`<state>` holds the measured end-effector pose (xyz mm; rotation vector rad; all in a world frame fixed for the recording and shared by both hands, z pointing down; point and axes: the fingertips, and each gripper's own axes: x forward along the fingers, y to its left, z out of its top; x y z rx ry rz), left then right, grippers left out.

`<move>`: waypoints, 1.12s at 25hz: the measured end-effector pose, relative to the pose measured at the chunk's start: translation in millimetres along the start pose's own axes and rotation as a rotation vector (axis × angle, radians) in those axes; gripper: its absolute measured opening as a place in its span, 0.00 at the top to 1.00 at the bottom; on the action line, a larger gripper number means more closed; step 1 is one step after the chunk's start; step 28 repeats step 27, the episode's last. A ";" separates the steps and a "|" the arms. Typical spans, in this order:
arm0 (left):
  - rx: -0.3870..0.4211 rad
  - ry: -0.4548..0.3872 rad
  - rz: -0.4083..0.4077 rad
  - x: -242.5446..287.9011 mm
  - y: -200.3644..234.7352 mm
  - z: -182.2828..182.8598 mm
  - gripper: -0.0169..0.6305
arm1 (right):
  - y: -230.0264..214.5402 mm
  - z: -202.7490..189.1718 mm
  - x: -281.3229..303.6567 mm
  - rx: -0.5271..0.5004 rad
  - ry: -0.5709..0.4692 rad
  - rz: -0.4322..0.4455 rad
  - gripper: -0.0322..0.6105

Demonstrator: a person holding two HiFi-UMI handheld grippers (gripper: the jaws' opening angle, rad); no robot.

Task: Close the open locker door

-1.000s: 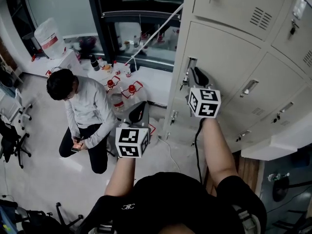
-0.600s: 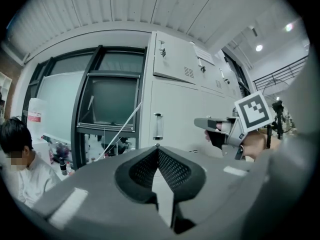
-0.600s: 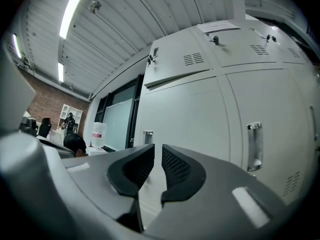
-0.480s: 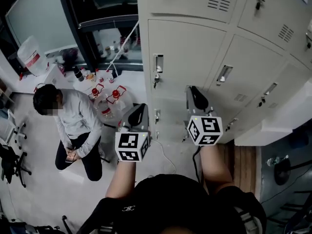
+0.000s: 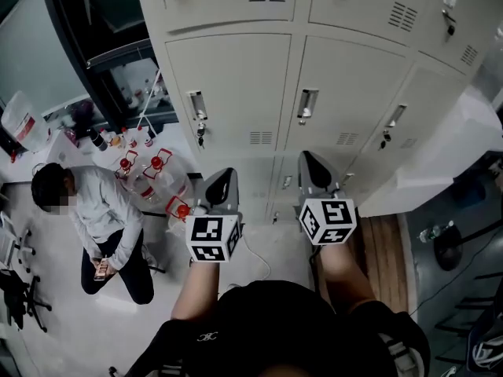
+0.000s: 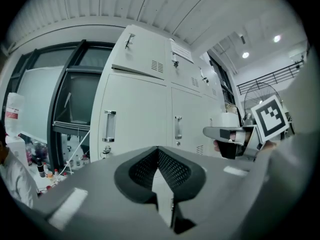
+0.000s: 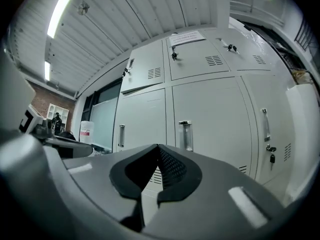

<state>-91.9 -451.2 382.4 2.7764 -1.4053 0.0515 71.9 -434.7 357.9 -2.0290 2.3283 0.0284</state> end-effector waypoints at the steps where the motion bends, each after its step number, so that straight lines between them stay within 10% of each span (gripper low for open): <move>1: 0.002 0.000 -0.005 2.4 -5.0 0.7 0.97 | -3.3 -0.4 -3.1 -0.006 0.002 -0.001 0.93; 28: 0.022 -0.012 0.015 7.8 -18.0 9.4 0.97 | -6.4 0.9 -5.9 -0.027 -0.013 0.033 0.93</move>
